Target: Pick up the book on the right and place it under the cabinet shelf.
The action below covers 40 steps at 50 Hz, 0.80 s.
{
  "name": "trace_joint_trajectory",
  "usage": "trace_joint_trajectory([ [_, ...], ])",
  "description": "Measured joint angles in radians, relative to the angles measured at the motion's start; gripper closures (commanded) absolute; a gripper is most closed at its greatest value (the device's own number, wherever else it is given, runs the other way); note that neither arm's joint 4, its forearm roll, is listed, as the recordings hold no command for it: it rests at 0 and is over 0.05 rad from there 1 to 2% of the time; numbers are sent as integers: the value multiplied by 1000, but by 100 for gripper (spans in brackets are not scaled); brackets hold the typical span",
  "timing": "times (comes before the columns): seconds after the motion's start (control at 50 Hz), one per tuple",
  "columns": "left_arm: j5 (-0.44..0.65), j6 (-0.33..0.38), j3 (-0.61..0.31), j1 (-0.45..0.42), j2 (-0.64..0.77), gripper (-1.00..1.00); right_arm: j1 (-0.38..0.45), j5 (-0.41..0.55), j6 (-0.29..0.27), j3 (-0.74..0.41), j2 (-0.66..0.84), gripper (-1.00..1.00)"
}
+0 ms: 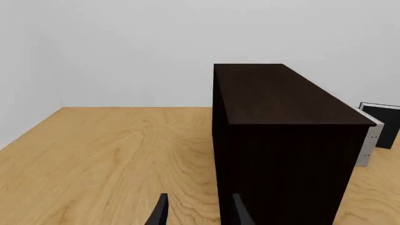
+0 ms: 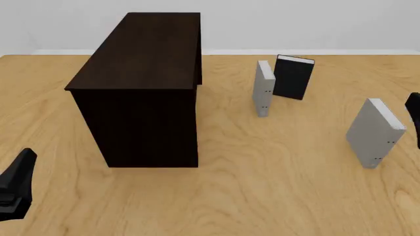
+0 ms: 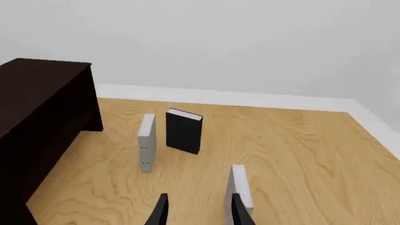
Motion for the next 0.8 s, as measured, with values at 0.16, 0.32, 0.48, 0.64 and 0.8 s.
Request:
trace_joint_trajectory([
  [0.16,0,0,0,0,0,-100,-35,86,-29,-122,81,-100],
  [0.32,1,0,0,0,-1,-100,-74,151,-37,-210,159,-100],
  [0.48,1,0,0,0,-2,-100,-101,200,-50,-270,233,-100],
  [0.64,1,0,0,0,-2,-100,-128,232,-74,-304,303,-100],
  [0.8,1,0,0,0,-2,-100,-157,243,-87,-310,366,-100],
])
